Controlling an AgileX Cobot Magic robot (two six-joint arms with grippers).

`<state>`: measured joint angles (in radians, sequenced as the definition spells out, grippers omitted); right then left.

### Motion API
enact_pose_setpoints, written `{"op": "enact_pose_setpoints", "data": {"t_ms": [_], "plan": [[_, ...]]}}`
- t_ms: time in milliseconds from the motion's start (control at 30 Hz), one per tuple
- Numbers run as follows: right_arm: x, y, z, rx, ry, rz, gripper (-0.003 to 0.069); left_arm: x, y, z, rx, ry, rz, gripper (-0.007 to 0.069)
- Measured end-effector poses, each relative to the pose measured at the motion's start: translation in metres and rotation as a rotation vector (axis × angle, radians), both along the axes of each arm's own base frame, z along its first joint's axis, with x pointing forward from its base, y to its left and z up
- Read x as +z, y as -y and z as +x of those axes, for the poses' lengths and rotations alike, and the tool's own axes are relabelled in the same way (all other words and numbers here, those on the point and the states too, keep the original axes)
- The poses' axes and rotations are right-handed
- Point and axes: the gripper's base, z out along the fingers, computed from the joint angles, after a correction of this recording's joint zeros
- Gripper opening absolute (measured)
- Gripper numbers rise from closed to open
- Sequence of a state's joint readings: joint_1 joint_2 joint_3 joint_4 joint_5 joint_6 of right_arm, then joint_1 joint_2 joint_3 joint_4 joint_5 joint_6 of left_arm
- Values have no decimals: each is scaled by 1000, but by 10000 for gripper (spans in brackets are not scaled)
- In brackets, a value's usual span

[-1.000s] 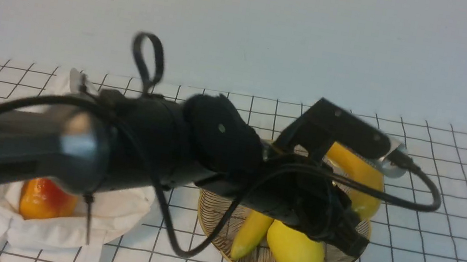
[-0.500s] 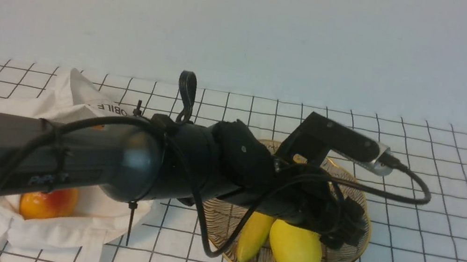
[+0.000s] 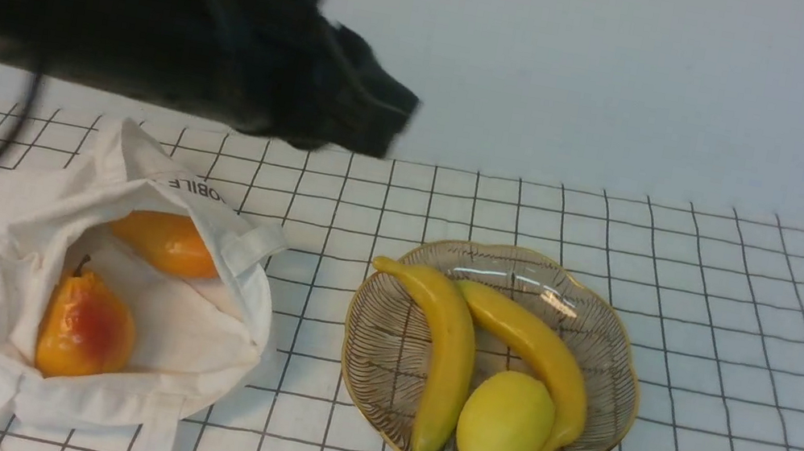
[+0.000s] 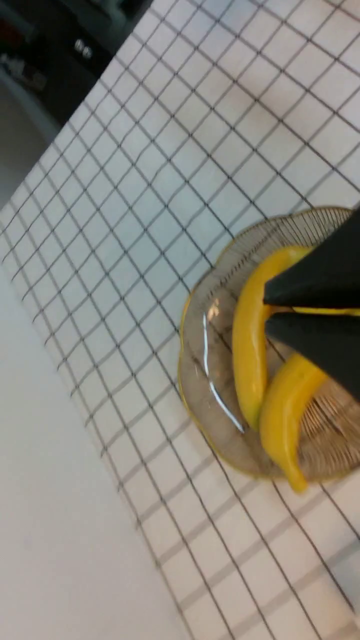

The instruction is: Take the fruit out of the bag on the white checkered tablecloth and place them on the plate.

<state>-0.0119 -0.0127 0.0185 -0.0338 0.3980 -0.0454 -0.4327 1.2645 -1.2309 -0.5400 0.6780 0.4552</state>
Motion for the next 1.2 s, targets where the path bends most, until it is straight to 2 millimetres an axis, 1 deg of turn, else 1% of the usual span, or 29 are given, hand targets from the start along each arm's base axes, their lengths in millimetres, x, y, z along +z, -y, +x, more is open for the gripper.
{"op": "enact_pose_setpoints", "data": {"t_ms": [67,100,133,200,233,300,333,400,433,467,567,600,667,700,800,900,1033,1100,1167,1200], "plan": [[0,0,0,0,0,0,-14,25,-31,-28,102,54,26,-8],[0,0,0,0,0,0,-14,31,-40,-37,134,73,35,-8],[0,0,0,0,0,0,-14,38,-51,-52,175,105,43,-8],[0,0,0,0,0,0,-14,44,-66,-75,228,147,51,-8],[0,0,0,0,0,0,-14,45,-70,-83,245,158,53,-8],[0,0,0,0,0,0,-14,46,-90,-113,313,217,58,-8],[0,0,0,0,0,0,-14,45,-96,-125,335,238,60,-8],[0,0,0,0,0,0,-14,43,-104,-139,357,261,55,-8],[0,0,0,0,0,0,-14,42,-111,-153,376,281,34,-8],[0,0,0,0,0,0,-14,41,-118,-171,388,316,10,-8],[0,0,0,0,0,0,-14,38,-129,-199,395,369,-26,-8],[0,0,0,0,0,0,-14,38,-129,-199,395,369,-26,-8],[0,0,0,0,0,0,-14,37,-139,-223,402,422,-61,-8],[0,0,0,0,0,0,-14,37,-142,-230,403,441,-74,-8],[0,0,0,0,0,0,-14,35,-148,-245,411,482,-97,-8],[0,0,0,0,0,0,-14,29,-150,-248,415,490,-95,-8],[0,0,0,0,0,0,-14,15,-147,-239,419,450,-56,-8],[0,0,0,0,0,0,-14,-1,-144,-229,420,414,-29,-8],[0,0,0,0,0,0,-14,-14,-141,-221,430,410,-22,-8],[0,0,0,0,0,0,-14,-24,-139,-217,445,417,-21,-8]]}}
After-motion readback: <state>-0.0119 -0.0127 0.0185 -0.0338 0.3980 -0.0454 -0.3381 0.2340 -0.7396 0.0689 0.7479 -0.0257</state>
